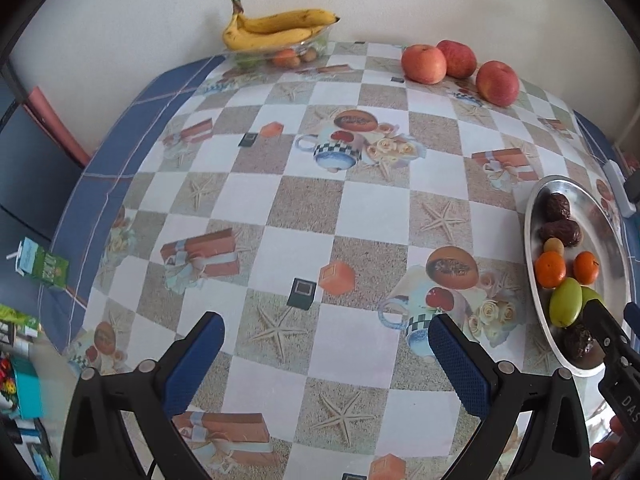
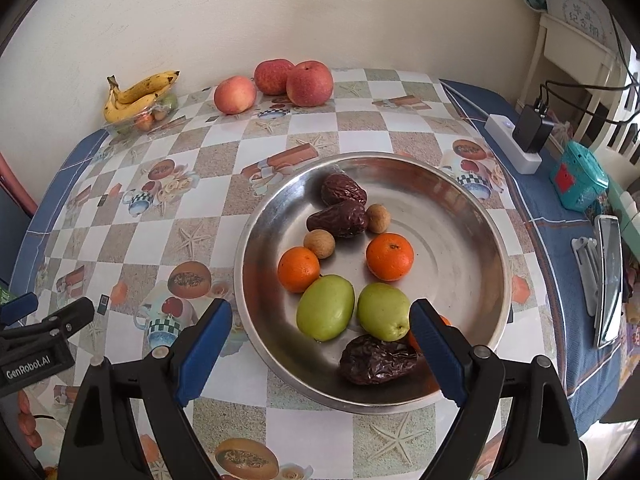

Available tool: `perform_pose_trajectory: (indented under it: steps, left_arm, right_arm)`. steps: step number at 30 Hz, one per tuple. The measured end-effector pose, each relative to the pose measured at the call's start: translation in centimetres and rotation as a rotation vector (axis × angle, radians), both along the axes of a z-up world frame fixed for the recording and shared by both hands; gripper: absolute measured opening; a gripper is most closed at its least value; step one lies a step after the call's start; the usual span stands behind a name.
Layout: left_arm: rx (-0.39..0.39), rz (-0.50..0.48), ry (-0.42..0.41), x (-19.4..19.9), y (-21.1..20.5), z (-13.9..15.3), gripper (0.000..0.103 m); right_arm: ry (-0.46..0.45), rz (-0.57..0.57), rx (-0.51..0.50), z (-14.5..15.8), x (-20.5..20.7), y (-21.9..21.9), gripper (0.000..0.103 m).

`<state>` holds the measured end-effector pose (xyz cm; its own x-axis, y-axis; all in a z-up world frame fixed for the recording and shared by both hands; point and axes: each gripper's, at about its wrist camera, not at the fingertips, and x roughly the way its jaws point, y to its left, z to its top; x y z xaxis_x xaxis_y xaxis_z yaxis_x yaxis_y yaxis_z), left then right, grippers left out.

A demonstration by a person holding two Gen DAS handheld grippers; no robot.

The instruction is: Organize fruits

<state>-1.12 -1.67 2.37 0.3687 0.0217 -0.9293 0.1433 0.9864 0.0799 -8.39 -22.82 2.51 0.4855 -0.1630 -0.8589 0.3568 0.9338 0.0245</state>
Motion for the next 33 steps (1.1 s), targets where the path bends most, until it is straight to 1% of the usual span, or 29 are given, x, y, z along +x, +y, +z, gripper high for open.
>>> perform_pose_trajectory:
  steps: [7, 14, 25, 33]
  left_arm:
    - [0.033, -0.021, 0.044, 0.0, -0.3, -0.8, 0.103]
    - [0.039, -0.022, 0.074, 0.3, -0.2, -1.3, 0.103]
    - [0.051, -0.055, 0.086, 0.2, -0.9, -1.6, 0.103]
    - [0.050, -0.054, 0.094, 0.3, -0.8, -1.7, 0.103]
  right_arm:
    - [0.001, 0.013, -0.020, 0.2, 0.3, 0.7, 0.091]
    - [0.003, 0.035, -0.029, 0.3, 0.6, 1.4, 0.091]
    - [0.009, 0.027, -0.026, 0.3, 0.6, 1.2, 0.091]
    - [0.012, 0.017, -0.021, 0.2, 0.5, 0.8, 0.091]
